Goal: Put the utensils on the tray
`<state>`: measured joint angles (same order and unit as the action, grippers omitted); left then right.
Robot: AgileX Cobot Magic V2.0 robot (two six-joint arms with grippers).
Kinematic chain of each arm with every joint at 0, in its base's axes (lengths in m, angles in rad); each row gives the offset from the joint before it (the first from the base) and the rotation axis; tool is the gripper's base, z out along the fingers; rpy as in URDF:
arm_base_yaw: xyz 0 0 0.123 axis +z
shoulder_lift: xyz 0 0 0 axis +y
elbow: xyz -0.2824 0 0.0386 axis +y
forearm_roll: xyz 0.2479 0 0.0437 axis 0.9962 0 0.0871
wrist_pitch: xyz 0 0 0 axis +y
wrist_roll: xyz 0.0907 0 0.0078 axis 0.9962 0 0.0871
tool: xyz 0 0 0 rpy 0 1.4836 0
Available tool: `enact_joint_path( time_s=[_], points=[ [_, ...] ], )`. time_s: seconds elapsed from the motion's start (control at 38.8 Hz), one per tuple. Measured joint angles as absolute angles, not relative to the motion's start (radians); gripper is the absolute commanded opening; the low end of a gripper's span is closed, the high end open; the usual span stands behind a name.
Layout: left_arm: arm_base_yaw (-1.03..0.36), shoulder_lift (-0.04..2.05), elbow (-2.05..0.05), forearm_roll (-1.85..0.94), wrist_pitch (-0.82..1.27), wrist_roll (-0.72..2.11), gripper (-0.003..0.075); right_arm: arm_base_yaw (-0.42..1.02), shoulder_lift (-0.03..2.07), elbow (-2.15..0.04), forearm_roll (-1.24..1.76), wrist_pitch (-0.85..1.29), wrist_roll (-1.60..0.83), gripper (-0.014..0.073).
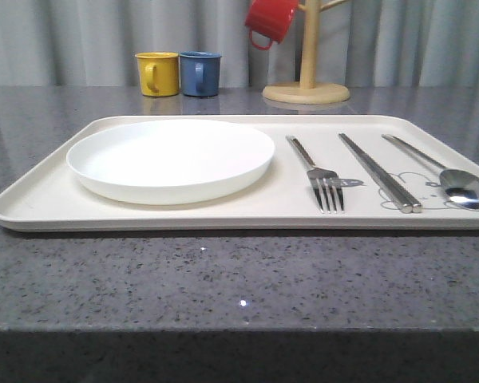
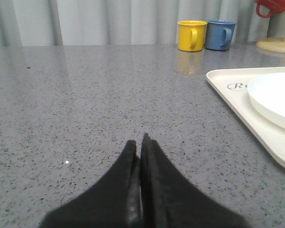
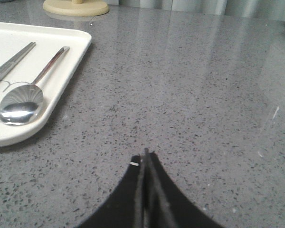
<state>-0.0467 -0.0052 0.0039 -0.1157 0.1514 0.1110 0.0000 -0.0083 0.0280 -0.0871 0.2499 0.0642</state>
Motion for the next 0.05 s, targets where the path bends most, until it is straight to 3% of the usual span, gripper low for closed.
enact_joint_path(
  time_s=[0.05],
  points=[
    [-0.047,-0.005,0.004,-0.116,0.151,0.111,-0.0018,0.0,-0.008,0.028,-0.087,0.25,0.064,-0.012]
  ],
)
